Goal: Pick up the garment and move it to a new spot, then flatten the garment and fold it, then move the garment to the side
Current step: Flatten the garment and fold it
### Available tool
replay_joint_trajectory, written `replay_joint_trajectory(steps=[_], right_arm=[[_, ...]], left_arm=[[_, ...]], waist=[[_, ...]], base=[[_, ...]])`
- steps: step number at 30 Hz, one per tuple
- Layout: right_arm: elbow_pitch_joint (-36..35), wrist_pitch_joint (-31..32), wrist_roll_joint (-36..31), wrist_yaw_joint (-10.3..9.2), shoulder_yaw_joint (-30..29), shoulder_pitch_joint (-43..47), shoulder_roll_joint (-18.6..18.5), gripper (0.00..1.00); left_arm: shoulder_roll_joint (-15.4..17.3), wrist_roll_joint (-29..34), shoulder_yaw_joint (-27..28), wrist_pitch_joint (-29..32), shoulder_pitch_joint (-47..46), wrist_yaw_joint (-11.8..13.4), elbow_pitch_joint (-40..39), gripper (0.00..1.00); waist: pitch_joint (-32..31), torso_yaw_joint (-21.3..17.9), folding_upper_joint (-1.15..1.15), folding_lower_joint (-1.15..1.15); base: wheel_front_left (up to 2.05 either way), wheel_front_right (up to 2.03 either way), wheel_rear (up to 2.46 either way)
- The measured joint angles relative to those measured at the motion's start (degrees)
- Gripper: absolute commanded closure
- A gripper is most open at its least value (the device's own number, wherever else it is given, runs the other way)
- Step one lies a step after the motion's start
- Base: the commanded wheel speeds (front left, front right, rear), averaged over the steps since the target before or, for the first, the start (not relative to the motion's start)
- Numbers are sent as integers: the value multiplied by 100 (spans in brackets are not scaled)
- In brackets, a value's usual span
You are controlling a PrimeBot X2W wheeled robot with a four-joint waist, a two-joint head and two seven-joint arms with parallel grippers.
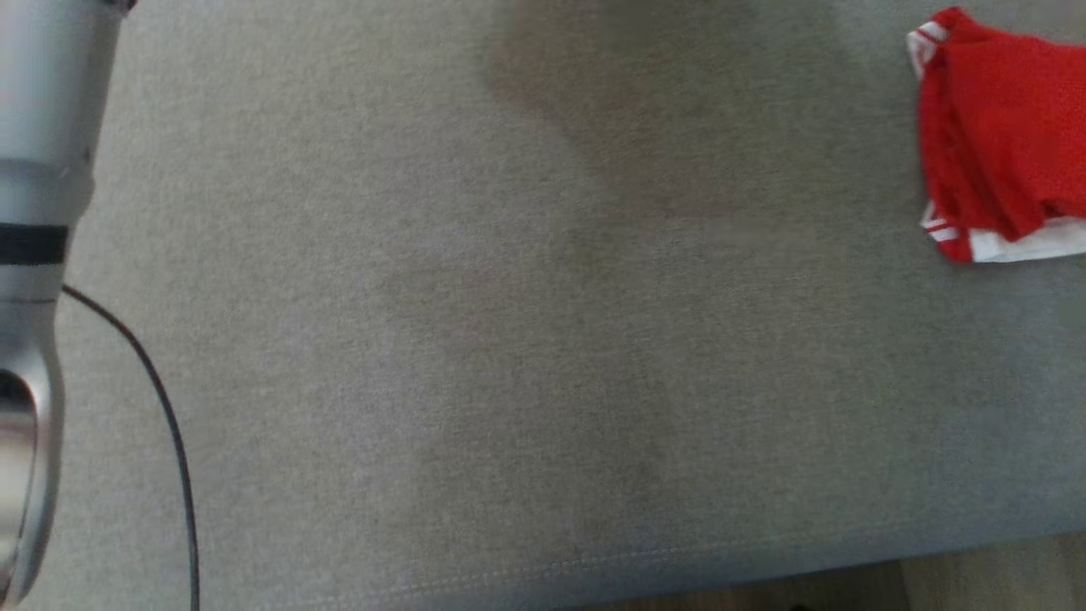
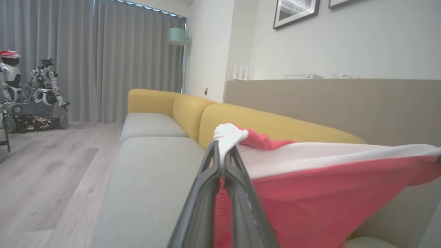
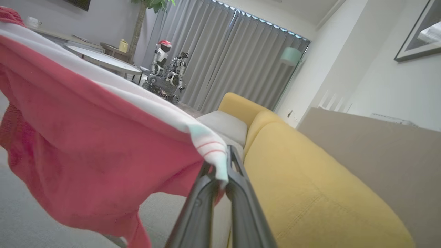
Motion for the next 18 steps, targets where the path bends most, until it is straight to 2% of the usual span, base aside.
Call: replay_joint_trajectory(steps=[5, 9, 14, 16, 18], right_arm=[[883, -472, -19, 0, 307, 168, 312, 100], [1355, -649, 107, 0, 842, 696, 413, 100], [1597, -827, 269, 0, 1762, 1347, 348, 100], [1599, -856, 352, 0, 1903, 1440, 323, 100], [1552, -882, 572, 0, 2469, 1686, 172, 100]], left_arm=[[-152, 133, -166, -323, 140, -304, 735, 100], [-207, 223, -408, -443, 717, -528, 1189, 100], [-276, 272, -650, -475, 1730, -730, 1561, 100], [-275, 272, -683, -502, 1885, -772, 1594, 100], [-270, 271, -825, -509, 2282, -858, 1664, 100]], waist=[[131, 164, 0, -2], [154, 255, 0, -1], [0, 335, 0, -2], [-49, 349, 0, -2], [-238, 382, 0, -2]], base=[[0, 0, 0], [0, 0, 0], [0, 0, 0], [0, 0, 0], [0, 0, 0]])
